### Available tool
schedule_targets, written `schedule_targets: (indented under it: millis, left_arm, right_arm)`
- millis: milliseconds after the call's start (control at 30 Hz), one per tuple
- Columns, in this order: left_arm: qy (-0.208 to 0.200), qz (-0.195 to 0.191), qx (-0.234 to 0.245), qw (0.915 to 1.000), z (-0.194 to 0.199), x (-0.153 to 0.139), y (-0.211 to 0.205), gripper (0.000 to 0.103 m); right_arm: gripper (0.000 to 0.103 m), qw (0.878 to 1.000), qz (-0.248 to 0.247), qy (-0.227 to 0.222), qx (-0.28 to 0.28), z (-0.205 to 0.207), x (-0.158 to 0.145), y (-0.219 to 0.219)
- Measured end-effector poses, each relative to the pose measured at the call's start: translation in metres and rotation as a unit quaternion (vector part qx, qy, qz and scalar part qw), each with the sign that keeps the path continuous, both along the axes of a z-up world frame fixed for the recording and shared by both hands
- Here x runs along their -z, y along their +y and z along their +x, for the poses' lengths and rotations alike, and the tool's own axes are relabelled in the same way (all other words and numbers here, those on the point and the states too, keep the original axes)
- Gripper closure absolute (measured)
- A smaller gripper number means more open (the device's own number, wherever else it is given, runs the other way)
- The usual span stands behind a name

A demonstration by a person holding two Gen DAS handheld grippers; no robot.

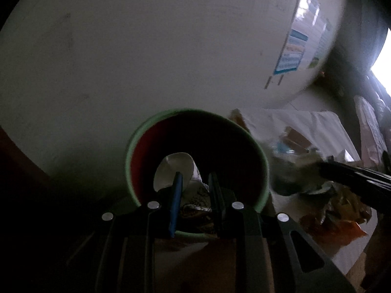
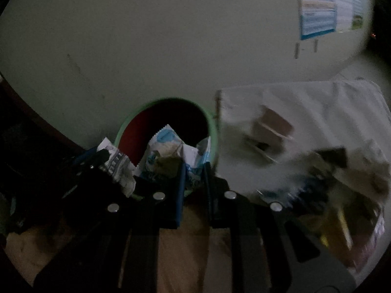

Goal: Collect trash
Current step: 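Carry both held wrappers over the green bin and open both tools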

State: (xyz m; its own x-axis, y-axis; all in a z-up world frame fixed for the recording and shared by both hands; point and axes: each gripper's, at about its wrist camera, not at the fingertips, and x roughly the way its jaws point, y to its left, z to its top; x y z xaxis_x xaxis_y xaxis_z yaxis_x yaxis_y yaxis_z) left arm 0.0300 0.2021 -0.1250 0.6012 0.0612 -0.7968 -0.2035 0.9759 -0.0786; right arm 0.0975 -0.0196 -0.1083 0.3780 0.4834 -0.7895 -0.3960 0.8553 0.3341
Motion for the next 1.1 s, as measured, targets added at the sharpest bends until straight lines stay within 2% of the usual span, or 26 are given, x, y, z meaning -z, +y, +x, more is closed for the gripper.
schedule_targets:
  millis: [200, 267, 300, 333, 500, 600, 767, 967, 1100]
  left_arm:
    - [-0.005, -0.004, -0.023, 0.9997, 0.000, 0.002, 0.023, 0.083]
    - [-0.004, -0.007, -0.029, 0.9995, 0.002, 0.005, 0.028, 0.083]
    - [-0.003, -0.008, -0.031, 0.9995, 0.004, 0.007, 0.030, 0.083]
    - [-0.002, -0.010, -0.033, 0.9994, 0.006, 0.008, 0.031, 0.083]
    - [0.001, -0.012, -0.026, 0.9996, 0.019, 0.014, 0.031, 0.083]
    - [0.005, -0.011, -0.014, 0.9998, 0.028, 0.018, 0.027, 0.083]
    - [0.017, -0.012, 0.007, 0.9998, 0.044, 0.030, 0.012, 0.083]
    - [0.033, -0.005, 0.022, 0.9992, 0.063, 0.048, -0.004, 0.083]
    - [0.046, 0.013, 0.029, 0.9984, 0.083, 0.057, -0.010, 0.083]
  right_arm:
    - [0.085, 0.999, -0.007, 0.014, -0.033, 0.023, 0.013, 0.046]
    - [0.075, 0.999, -0.008, 0.018, -0.037, 0.027, 0.017, 0.054]
    - [0.059, 0.999, -0.007, 0.021, -0.038, 0.029, 0.019, 0.058]
    - [0.049, 0.999, -0.003, 0.023, -0.037, 0.030, 0.020, 0.059]
    - [0.049, 0.999, 0.002, 0.023, -0.025, 0.027, 0.020, 0.055]
    - [0.043, 1.000, 0.014, 0.024, -0.010, 0.019, 0.016, 0.042]
    - [0.041, 0.999, 0.018, 0.028, 0.013, 0.000, 0.016, 0.013]
    - [0.039, 0.998, 0.026, 0.050, 0.042, -0.014, 0.022, -0.014]
    - [0.039, 0.997, 0.027, 0.056, 0.053, -0.015, 0.028, -0.023]
